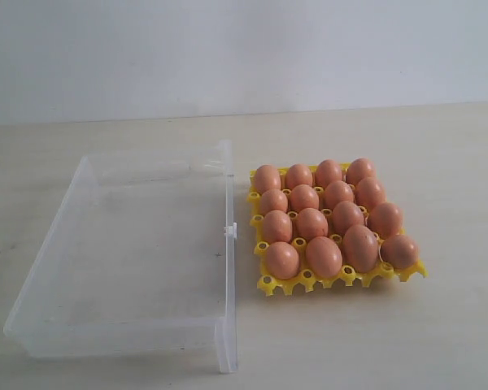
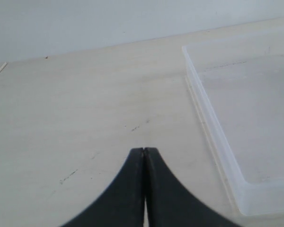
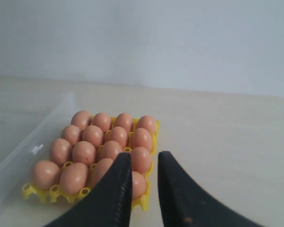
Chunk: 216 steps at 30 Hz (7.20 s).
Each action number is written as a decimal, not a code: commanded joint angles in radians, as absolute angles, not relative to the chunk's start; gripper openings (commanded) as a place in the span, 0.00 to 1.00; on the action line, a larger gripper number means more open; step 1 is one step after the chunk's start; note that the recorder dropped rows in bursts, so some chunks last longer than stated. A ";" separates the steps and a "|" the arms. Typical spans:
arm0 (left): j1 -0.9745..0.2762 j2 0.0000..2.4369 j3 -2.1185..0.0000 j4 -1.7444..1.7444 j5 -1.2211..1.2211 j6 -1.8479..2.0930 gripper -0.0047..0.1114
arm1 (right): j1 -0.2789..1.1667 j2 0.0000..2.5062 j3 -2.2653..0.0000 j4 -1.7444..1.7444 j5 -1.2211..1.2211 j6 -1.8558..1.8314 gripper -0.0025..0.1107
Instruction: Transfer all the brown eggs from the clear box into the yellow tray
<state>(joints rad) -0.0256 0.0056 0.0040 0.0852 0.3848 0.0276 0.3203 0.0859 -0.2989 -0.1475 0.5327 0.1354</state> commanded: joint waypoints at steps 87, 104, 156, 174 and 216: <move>-0.031 0.000 0.000 0.080 0.379 0.024 0.04 | 0.109 0.000 0.000 -0.077 0.304 0.078 0.20; -0.031 0.000 0.000 0.080 0.379 0.024 0.04 | 0.038 0.000 0.000 -0.077 0.304 0.080 0.20; -0.031 0.000 0.000 0.080 0.379 0.024 0.04 | -0.035 0.000 0.000 -0.059 0.304 0.083 0.20; -0.031 0.000 0.000 0.080 0.379 0.024 0.04 | -0.035 0.000 0.000 -0.059 0.304 0.083 0.20; -0.074 0.000 0.000 0.085 0.379 0.022 0.04 | -0.035 0.000 0.000 -0.059 0.304 0.083 0.20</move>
